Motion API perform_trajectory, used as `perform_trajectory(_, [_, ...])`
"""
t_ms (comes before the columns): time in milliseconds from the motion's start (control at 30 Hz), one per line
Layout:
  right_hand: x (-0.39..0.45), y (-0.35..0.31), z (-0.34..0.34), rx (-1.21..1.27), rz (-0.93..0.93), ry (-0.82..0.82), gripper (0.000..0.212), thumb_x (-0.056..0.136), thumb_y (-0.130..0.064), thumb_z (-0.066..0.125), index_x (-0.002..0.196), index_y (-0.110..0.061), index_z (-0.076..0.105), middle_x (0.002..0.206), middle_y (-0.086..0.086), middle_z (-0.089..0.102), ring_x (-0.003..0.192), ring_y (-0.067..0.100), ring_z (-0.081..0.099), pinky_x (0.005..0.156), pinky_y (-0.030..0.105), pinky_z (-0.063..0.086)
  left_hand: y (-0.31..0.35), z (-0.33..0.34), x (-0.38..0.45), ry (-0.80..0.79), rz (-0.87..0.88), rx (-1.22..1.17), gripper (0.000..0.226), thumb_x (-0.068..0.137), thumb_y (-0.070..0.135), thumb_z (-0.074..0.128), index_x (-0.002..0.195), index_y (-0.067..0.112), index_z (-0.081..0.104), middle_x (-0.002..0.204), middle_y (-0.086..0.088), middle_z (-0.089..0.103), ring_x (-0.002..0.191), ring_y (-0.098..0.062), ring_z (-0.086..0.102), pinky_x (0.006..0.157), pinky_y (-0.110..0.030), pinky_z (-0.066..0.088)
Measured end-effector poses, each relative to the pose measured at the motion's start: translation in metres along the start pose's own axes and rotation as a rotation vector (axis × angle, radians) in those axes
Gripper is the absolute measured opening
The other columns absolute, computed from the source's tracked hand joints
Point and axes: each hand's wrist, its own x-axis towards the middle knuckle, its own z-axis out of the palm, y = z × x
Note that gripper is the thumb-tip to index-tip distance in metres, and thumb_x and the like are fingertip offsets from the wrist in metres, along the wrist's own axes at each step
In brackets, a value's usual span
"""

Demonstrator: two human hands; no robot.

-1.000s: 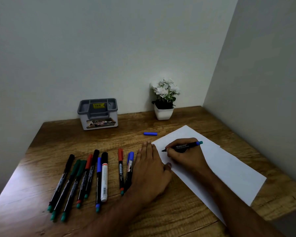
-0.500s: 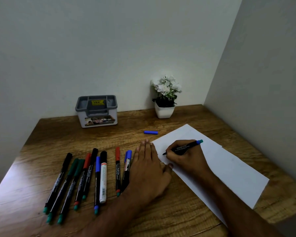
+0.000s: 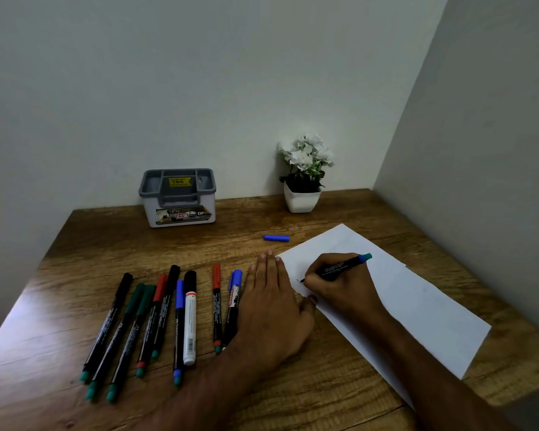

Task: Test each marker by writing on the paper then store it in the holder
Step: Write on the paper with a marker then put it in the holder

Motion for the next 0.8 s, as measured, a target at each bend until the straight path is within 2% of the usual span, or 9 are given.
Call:
perform_trajectory(200, [0.0014,0.0006,0.0001,0.0,-0.021,0.013,0.017,0.079,-0.018,0.078,0.092,-0.009,0.071,0.086,0.0,0.072,0.085,0.008,0.069,0.075,0.02,0.055,0.0013,-0.0013,-0.0007,0.007,-0.006,-0.011,0.094,0.085,0.066,0.018,0.154,0.007,-0.009,0.162,-0.009,-0.017,0.149,-0.021,-0.016,0.122,-0.038,-0.007])
perform_trajectory(367, [0.0037,0.0022,0.0007,-0.014,-0.034,0.014,0.019,0.078,-0.022,0.077,0.093,-0.01,0.073,0.088,-0.001,0.073,0.085,0.007,0.069,0.077,0.018,0.054,0.0004,-0.0009,-0.0006,0.016,-0.003,-0.016,0.092,0.089,0.065,0.022,0.154,0.007,-0.009,0.162,-0.009,-0.017,0.149,-0.02,-0.016,0.122,-0.038,-0.007])
perform_trajectory(467, [0.0048,0.0031,0.0017,-0.043,0.005,0.013,0.029,0.079,-0.025,0.078,0.1,-0.006,0.071,0.095,0.004,0.072,0.092,0.013,0.068,0.082,0.024,0.056,0.0007,0.0006,0.0001,0.016,-0.009,-0.019,0.093,0.087,0.067,0.02,0.154,0.008,-0.009,0.162,-0.009,-0.017,0.149,-0.02,-0.016,0.122,-0.038,-0.006])
perform_trajectory(500, [0.0055,0.003,0.0022,-0.05,0.02,0.016,0.032,0.08,-0.025,0.079,0.103,-0.005,0.07,0.097,0.005,0.071,0.093,0.016,0.067,0.083,0.023,0.055,0.0006,0.0012,0.0001,0.018,-0.012,-0.023,0.094,0.087,0.067,0.019,0.154,0.008,-0.009,0.162,-0.009,-0.017,0.149,-0.02,-0.016,0.122,-0.038,-0.006])
perform_trajectory(567, [0.0062,0.0033,0.0017,-0.038,0.023,0.039,0.021,0.08,-0.018,0.08,0.095,-0.008,0.068,0.087,0.0,0.069,0.086,0.013,0.066,0.072,0.01,0.05,0.0004,0.0021,0.0001,0.02,-0.013,-0.025,0.094,0.088,0.067,0.02,0.154,0.008,-0.009,0.162,-0.009,-0.017,0.149,-0.02,-0.016,0.122,-0.038,-0.006])
perform_trajectory(633, [0.0056,0.0031,0.0009,-0.026,0.035,0.063,0.018,0.08,-0.014,0.08,0.087,-0.013,0.063,0.078,-0.007,0.062,0.077,0.008,0.061,0.064,0.006,0.046,0.0003,0.0016,-0.0003,0.024,-0.012,-0.019,0.093,0.089,0.067,0.021,0.153,0.007,-0.01,0.161,-0.009,-0.018,0.149,-0.02,-0.017,0.122,-0.037,-0.007])
perform_trajectory(667, [0.0057,0.0043,0.0009,-0.03,0.042,0.064,0.021,0.082,-0.015,0.08,0.091,-0.014,0.061,0.081,-0.009,0.06,0.079,0.008,0.059,0.064,0.006,0.044,0.0004,0.0011,-0.0006,0.027,-0.011,-0.016,0.093,0.089,0.067,0.021,0.153,0.007,-0.01,0.161,-0.01,-0.018,0.149,-0.02,-0.017,0.121,-0.037,-0.008])
perform_trajectory(767, [0.0066,0.0058,0.003,-0.082,0.089,0.031,0.035,0.088,-0.021,0.075,0.115,-0.006,0.058,0.105,-0.004,0.058,0.102,0.011,0.056,0.076,0.011,0.038,0.0007,0.0002,-0.0014,0.035,-0.004,-0.027,0.092,0.091,0.066,0.023,0.153,0.007,-0.009,0.161,-0.01,-0.017,0.149,-0.02,-0.016,0.121,-0.036,-0.008])
perform_trajectory(800, [0.0075,0.0076,0.003,-0.077,0.082,0.043,0.036,0.088,-0.02,0.075,0.116,-0.005,0.059,0.106,-0.003,0.058,0.103,0.011,0.056,0.075,0.01,0.038,0.0009,0.0,-0.0014,0.036,-0.002,-0.028,0.092,0.09,0.066,0.022,0.154,0.007,-0.009,0.161,-0.01,-0.017,0.149,-0.02,-0.016,0.121,-0.036,-0.008])
